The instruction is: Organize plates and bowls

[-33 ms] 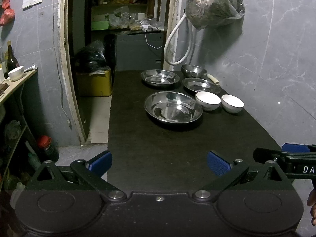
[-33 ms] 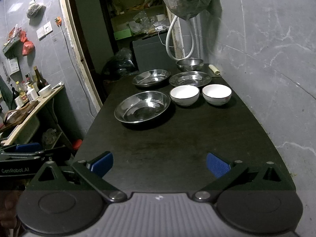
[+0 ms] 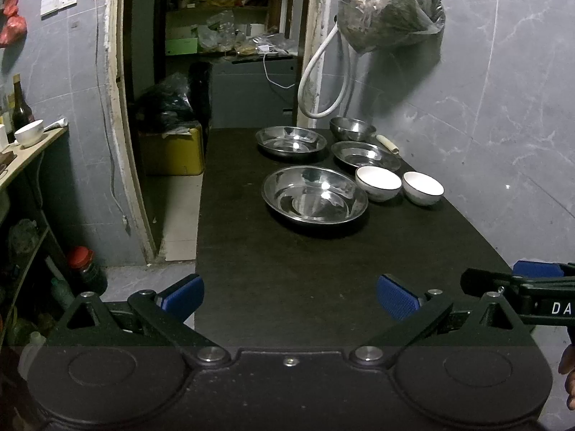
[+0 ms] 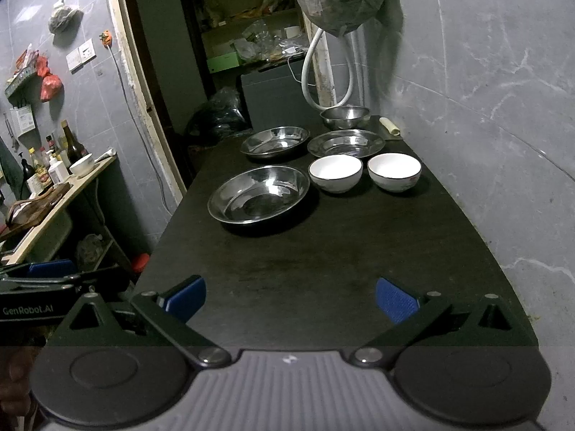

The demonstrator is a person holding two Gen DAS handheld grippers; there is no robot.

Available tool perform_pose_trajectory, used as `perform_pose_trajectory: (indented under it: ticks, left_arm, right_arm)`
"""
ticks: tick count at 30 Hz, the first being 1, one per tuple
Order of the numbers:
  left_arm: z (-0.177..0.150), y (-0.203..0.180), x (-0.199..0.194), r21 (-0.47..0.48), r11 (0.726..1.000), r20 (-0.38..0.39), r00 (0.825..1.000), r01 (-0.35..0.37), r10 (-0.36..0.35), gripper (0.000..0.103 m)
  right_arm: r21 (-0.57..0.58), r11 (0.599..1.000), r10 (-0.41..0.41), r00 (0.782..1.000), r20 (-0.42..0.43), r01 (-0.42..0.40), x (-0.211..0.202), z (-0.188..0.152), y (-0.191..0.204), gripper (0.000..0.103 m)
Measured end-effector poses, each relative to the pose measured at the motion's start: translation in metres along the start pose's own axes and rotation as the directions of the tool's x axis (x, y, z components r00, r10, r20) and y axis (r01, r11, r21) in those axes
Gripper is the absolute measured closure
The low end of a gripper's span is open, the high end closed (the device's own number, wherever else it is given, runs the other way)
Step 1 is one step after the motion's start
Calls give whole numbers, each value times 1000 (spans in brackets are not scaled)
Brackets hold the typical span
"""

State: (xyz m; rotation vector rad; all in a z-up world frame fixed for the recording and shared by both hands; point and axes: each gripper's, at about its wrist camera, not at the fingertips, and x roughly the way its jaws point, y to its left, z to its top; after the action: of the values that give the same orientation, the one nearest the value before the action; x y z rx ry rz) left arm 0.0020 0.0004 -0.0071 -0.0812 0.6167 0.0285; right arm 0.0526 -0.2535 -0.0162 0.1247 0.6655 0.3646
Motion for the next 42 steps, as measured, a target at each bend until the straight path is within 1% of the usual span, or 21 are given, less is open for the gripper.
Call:
perform_pose_trajectory:
  ticks: [10, 11, 20, 35, 42]
  left_arm:
    - [0, -4, 2, 3, 1000, -8, 1000, -2, 3, 1]
    - [0, -4, 2, 3, 1000, -8, 1000, -2, 2, 1]
    - [-1, -6, 2, 10, 1000, -14, 1000, -7, 7, 1]
    - [6, -7, 11, 40, 999, -51, 999, -10, 12, 1]
    - [6, 2, 12, 49, 999, -79, 997, 0, 3, 1]
  right_arm:
    - [2, 1000, 1, 1000, 1, -1, -1, -1, 2, 0]
    - [3, 1000, 4, 1000, 0, -4, 0, -1, -3, 0]
    - [14, 1000, 8, 1000, -3, -8, 3, -1, -10, 0]
    - [42, 999, 1, 1000, -18, -1, 6, 1, -13, 0]
    - [57, 998, -16, 999, -32, 18, 8, 0, -6, 0]
